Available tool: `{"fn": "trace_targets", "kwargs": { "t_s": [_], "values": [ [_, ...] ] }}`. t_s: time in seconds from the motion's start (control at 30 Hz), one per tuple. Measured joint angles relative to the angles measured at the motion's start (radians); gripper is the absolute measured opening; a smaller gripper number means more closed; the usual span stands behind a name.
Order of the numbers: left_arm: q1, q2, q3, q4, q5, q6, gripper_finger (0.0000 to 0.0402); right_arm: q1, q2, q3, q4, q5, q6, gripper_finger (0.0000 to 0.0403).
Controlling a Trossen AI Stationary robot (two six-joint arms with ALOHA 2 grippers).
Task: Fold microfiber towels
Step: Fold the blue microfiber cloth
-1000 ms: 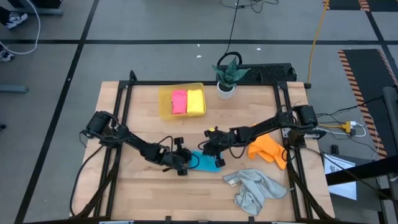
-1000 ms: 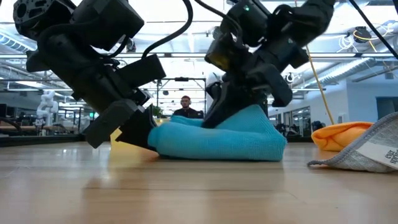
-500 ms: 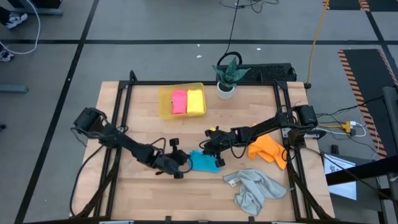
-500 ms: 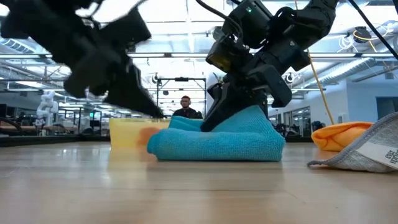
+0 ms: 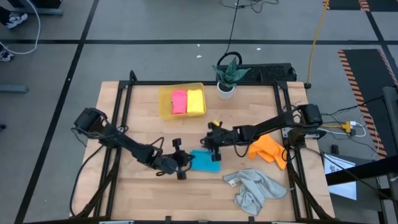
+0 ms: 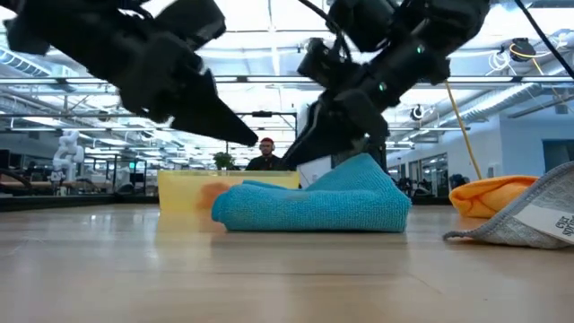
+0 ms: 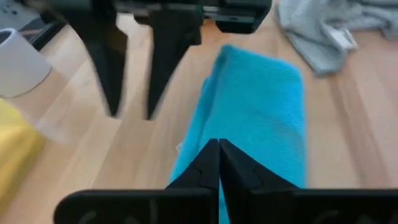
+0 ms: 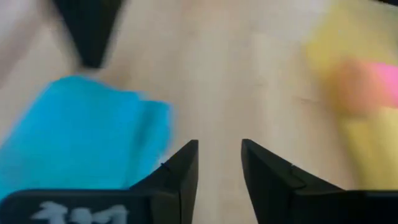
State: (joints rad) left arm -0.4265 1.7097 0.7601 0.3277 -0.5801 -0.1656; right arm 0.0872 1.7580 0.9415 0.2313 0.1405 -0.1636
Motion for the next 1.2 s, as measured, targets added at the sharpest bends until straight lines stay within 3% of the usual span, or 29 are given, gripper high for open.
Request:
{"fn": "trace_targets", "kwargs": {
  "t_s": [0.1, 0.23, 0.47, 0.67, 0.83, 1.07, 1.13, 1.2],
  "values": [
    [0.022, 0.034, 0.000, 0.047, -0.001, -0.004, 0.0018, 0.020, -0.057, 0.000, -0.064, 0.077, 0.078, 0.0120],
    [0.050, 0.072, 0.000, 0.070, -0.001, -0.028, 0.0016, 0.077, -0.107, -0.026, -0.088, 0.037, 0.152, 0.0114],
    [0.093, 0.108, 0.000, 0.061, -0.001, -0.087, 0.0010, 0.179, -0.114, -0.244, 0.168, -0.034, 0.228, 0.0083],
    [0.129, 0.157, 0.000, 0.038, 0.036, -0.124, 0.0015, 0.174, -0.114, -0.420, 0.474, 0.171, 0.326, 0.0055],
    [0.138, 0.166, 0.001, 0.026, 0.041, -0.144, 0.0004, 0.134, -0.114, -0.464, 0.491, 0.174, 0.387, 0.0033],
    [0.111, 0.088, 0.001, -0.039, 0.032, -0.145, 0.0017, 0.159, -0.186, -0.464, 0.536, 0.212, 0.311, 0.0008],
    [0.101, 0.066, 0.001, -0.042, 0.030, -0.144, 0.0011, 0.173, -0.216, -0.464, 0.528, 0.169, 0.316, 0.0003],
    [0.089, 0.039, 0.001, -0.042, 0.025, -0.130, 0.0004, 0.184, -0.228, -0.464, 0.541, 0.051, 0.317, 0.0001]
  ]
}}
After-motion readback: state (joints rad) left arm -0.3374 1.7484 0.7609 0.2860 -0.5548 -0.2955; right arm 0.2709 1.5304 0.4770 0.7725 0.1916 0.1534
